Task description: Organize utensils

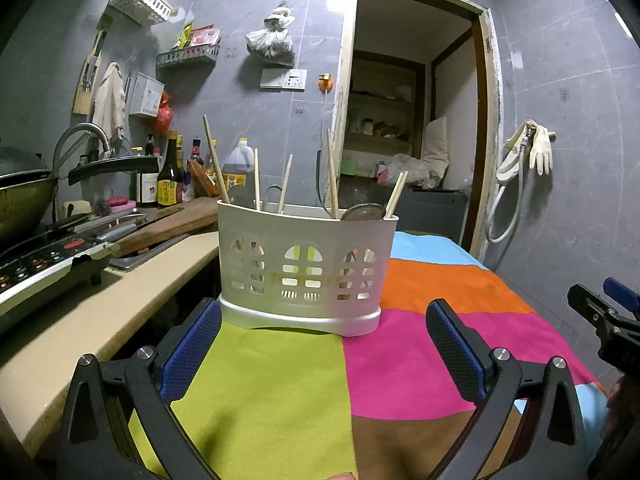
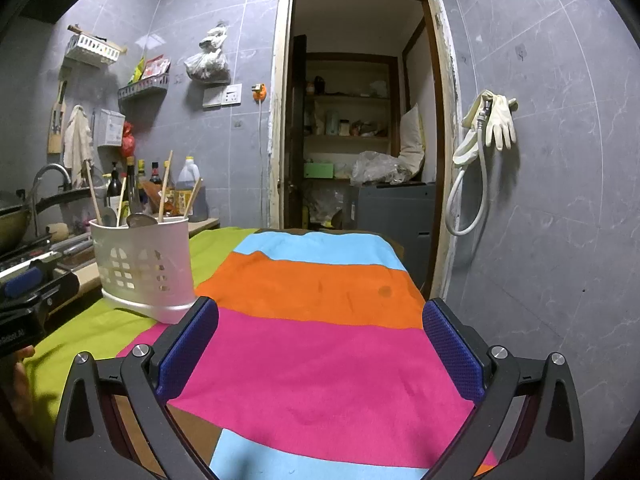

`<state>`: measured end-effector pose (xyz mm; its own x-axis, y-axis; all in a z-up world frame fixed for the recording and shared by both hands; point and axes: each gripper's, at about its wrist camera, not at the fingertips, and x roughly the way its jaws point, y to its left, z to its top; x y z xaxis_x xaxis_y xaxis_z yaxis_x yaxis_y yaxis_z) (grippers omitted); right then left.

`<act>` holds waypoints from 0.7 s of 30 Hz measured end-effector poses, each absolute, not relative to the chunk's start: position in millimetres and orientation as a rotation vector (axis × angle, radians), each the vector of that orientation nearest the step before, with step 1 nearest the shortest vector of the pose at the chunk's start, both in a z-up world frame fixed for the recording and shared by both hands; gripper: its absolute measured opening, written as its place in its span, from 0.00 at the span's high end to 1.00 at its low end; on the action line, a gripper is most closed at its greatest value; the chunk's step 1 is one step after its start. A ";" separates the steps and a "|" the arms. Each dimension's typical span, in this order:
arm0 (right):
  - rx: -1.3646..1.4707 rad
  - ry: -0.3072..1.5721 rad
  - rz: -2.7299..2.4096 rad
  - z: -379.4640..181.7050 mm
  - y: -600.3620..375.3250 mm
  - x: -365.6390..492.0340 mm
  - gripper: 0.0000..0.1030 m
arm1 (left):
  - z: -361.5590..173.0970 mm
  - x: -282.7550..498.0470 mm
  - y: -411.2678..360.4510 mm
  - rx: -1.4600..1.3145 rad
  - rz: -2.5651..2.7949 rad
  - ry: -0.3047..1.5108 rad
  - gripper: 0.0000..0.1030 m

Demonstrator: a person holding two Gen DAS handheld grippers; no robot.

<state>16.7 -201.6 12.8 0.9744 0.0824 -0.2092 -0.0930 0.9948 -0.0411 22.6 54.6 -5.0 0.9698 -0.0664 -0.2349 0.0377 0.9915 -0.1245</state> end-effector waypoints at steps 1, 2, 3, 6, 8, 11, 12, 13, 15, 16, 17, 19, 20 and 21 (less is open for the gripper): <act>-0.052 0.208 0.087 12.7 -201.8 16.6 0.00 | -5.1 22.8 55.0 -0.120 -0.053 0.242 0.03; -0.052 0.207 0.086 12.8 -202.2 16.5 0.00 | -5.0 23.0 55.2 -0.120 -0.053 0.243 0.03; -0.051 0.209 0.087 12.3 -202.4 16.7 0.00 | -5.0 23.0 55.1 -0.119 -0.052 0.243 0.03; -0.050 0.211 0.088 12.3 -202.5 16.7 0.00 | -4.7 23.2 55.3 -0.114 -0.054 0.242 0.03; -0.047 0.214 0.086 12.2 -203.0 17.2 0.00 | -4.7 24.2 55.1 -0.113 -0.055 0.244 0.03; -0.046 0.214 0.085 12.7 -203.8 17.3 0.00 | -4.7 24.2 54.7 -0.113 -0.054 0.244 0.03; -0.047 0.213 0.085 12.5 -203.5 17.5 0.00 | -4.7 24.2 54.6 -0.112 -0.054 0.243 0.03; -0.047 0.212 0.086 12.6 -203.8 17.4 0.00 | -4.7 24.2 54.6 -0.112 -0.054 0.243 0.03; -0.046 0.213 0.086 12.5 -203.6 17.5 0.00 | -4.7 24.1 55.0 -0.113 -0.056 0.243 0.03; -0.046 0.212 0.085 12.6 -203.9 17.6 0.00 | -4.7 24.2 54.8 -0.113 -0.056 0.244 0.03; -0.046 0.213 0.085 12.8 -204.2 17.9 0.00 | -4.6 24.2 54.3 -0.113 -0.056 0.245 0.03; -0.045 0.213 0.085 12.8 -204.3 17.6 0.00 | -5.3 25.2 54.0 -0.113 -0.060 0.246 0.03; -0.044 0.213 0.084 13.1 -204.4 17.8 0.00 | -5.5 26.1 54.0 -0.111 -0.062 0.248 0.03; -0.043 0.214 0.084 13.5 -204.7 18.0 0.00 | -5.8 26.6 53.9 -0.109 -0.062 0.249 0.03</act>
<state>18.0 -204.7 13.5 0.9738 0.0787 -0.2134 -0.0878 0.9956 -0.0335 26.6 53.9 -5.8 0.9672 -0.0751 -0.2426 0.0480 0.9922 -0.1154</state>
